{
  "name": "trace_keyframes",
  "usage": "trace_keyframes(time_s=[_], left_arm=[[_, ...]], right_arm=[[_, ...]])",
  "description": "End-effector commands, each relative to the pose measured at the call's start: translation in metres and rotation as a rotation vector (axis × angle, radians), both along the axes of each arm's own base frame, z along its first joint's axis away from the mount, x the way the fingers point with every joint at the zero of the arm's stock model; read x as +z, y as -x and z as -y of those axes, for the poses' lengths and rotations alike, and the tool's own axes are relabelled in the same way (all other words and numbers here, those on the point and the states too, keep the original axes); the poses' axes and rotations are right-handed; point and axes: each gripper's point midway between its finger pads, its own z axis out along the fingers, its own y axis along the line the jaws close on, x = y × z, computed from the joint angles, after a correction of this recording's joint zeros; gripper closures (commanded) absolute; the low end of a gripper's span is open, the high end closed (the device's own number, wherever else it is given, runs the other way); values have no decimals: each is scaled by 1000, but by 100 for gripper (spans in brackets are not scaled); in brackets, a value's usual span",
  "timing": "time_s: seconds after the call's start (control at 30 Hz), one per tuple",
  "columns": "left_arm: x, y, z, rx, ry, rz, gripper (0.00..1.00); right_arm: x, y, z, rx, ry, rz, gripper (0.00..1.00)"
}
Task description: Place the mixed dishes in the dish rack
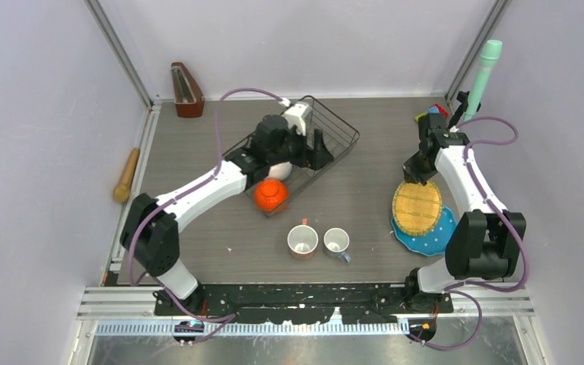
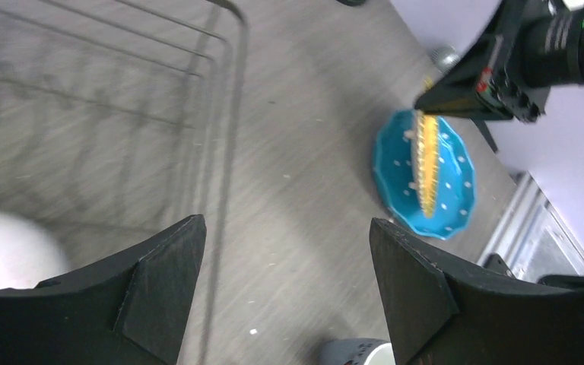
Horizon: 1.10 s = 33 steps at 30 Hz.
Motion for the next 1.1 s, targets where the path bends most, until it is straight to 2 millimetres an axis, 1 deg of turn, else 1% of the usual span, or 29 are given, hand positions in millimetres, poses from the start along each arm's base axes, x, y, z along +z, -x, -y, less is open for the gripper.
trace_keyframes(time_s=[0.0, 0.03, 0.07, 0.1, 0.27, 0.37, 0.47, 0.6, 0.63, 0.8, 1.07], left_arm=[[3, 27, 62, -108, 94, 65, 19], [0, 39, 77, -129, 96, 78, 19], [-4, 42, 83, -125, 97, 95, 19], [-6, 57, 98, -148, 103, 114, 19], [-23, 85, 136, -168, 98, 152, 18], [-37, 94, 151, -180, 98, 157, 18], [-51, 91, 158, -153, 85, 172, 18], [-66, 94, 168, -161, 72, 182, 18], [-72, 94, 169, -162, 67, 178, 18], [-88, 96, 179, -164, 66, 159, 18], [-103, 101, 189, -186, 72, 123, 18]], right_arm=[[36, -5, -10, -34, -64, 115, 100], [37, -4, -11, -34, -71, 119, 100], [37, -4, -12, -40, -79, 123, 100], [38, -2, -13, -45, -89, 127, 100], [44, 4, -16, -70, -111, 160, 100], [50, 9, -18, -94, -129, 189, 100], [54, 14, -20, -112, -145, 212, 100], [50, 21, -23, -143, -172, 218, 100], [51, 21, -24, -144, -178, 225, 100], [51, 25, -25, -163, -194, 246, 100], [52, 25, -28, -162, -212, 253, 100]])
